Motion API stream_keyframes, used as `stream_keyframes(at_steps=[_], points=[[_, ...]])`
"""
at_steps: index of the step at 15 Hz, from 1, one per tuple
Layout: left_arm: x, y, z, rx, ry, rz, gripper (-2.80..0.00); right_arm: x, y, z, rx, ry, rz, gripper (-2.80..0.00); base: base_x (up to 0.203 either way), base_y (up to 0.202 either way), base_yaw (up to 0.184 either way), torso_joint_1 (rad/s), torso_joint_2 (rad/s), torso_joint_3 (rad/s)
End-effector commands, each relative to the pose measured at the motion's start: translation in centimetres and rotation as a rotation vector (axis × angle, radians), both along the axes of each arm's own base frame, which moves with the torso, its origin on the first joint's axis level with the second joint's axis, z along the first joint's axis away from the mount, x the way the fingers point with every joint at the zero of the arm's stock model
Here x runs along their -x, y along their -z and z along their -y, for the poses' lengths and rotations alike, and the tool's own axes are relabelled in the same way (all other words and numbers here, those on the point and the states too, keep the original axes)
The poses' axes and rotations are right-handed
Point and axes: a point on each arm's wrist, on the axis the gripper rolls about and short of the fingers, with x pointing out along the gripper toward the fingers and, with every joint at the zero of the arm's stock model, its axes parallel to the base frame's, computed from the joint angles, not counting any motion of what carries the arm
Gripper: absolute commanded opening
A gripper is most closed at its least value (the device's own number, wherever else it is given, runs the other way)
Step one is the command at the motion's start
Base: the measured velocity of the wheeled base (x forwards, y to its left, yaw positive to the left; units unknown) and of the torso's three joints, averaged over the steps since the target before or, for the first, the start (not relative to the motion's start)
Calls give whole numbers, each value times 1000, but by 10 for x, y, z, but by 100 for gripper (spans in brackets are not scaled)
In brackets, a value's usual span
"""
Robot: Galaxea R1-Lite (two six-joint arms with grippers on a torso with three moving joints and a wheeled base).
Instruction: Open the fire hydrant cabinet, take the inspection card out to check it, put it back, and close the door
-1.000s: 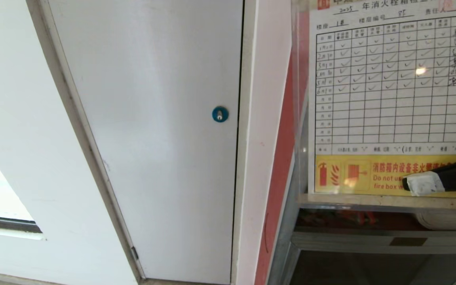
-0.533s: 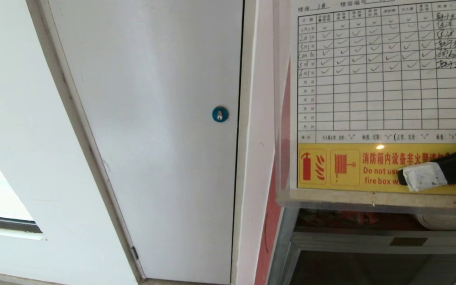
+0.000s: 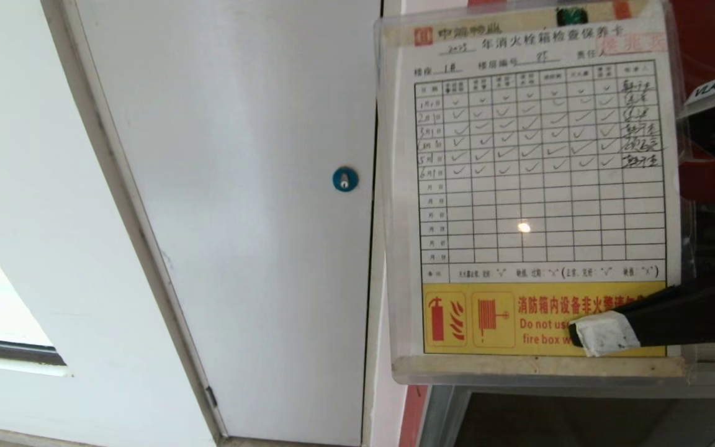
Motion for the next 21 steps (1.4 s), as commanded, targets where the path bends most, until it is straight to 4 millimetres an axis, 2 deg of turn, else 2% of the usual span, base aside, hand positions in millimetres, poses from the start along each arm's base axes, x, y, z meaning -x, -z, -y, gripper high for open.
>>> stream_keyframes(at_steps=[1,11,21], points=[[0,2,0,-1,0,-5,-280,-1,7,-3,0,-16,-8,-280,0,0,0,0,0,0],[-1,2,0,-1,0,-6,-280,-9,36,-7,-20,-20,37,-280,0,0,0,0,0,0],[-1,2,0,-1,0,-6,-280,2,40,-12,-20,-68,37,-280,0,0,0,0,0,0]])
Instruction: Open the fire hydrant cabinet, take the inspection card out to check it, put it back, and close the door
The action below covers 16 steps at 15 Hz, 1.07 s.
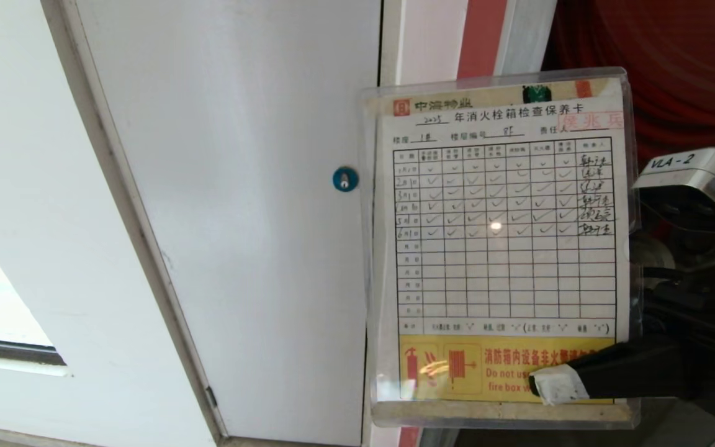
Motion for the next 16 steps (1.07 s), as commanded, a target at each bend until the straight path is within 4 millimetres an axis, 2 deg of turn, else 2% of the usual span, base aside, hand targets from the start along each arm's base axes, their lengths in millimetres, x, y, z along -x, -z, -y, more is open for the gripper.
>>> stream_keyframes(at_steps=[1,16], points=[[-1,2,0,0,0,-7,-280,5,1,-3,-1,-33,-2,-280,0,0,0,0,0,0],[-1,2,0,0,0,-8,-280,23,-6,1,-24,-59,41,-280,0,0,0,0,0,0]])
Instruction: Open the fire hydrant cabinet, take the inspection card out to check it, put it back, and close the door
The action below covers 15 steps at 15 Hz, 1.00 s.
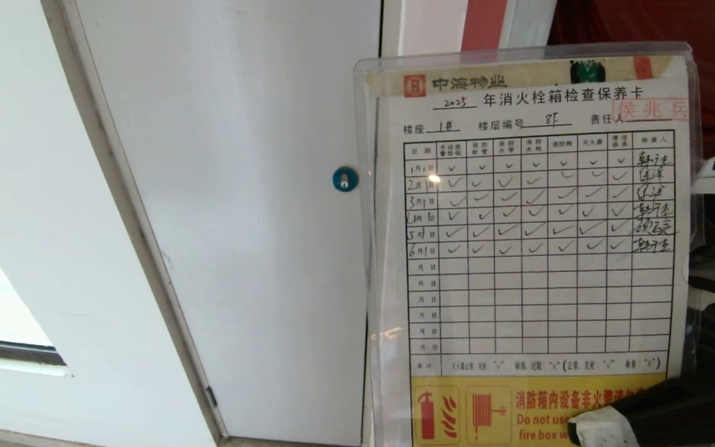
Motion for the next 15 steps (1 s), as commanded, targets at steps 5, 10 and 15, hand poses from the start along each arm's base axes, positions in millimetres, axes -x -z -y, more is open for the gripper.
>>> stream_keyframes(at_steps=[5,10,15], points=[[-1,2,0,0,0,-7,-280,2,0,0,-3,-11,0,-280,0,0,0,0,0,0],[-1,2,0,0,0,-7,-280,6,-1,1,-8,-19,8,-280,0,0,0,0,0,0],[-1,2,0,0,0,-7,-280,9,-2,0,-11,-31,15,-280,0,0,0,0,0,0]])
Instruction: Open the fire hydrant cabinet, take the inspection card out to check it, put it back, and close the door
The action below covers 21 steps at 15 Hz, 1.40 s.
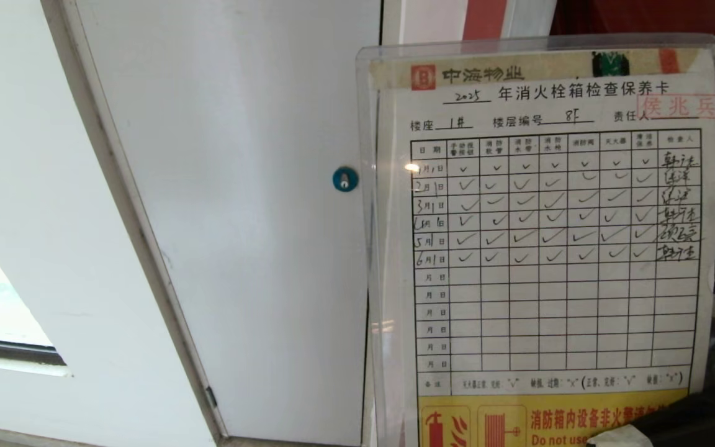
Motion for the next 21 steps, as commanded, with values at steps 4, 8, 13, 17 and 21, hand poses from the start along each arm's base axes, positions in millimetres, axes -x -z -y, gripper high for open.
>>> stream_keyframes(at_steps=[4,8,13,17,21], points=[[-1,2,0,0,-1,-7,-280,3,0,0,-2,-15,1,-280,0,0,0,0,0,0],[-1,2,0,0,-1,-7,-280,3,2,-2,1,-29,-2,-280,0,0,0,0,0,0],[-1,2,0,0,-1,-7,-280,-1,5,-6,11,-31,-19,-280,0,0,0,0,0,0],[-1,2,0,1,-1,-7,-280,-1,5,-7,13,-37,-22,-280,0,0,0,0,0,0],[-1,2,0,0,-1,-7,-280,3,3,-3,23,18,4,-280,0,0,0,0,0,0]])
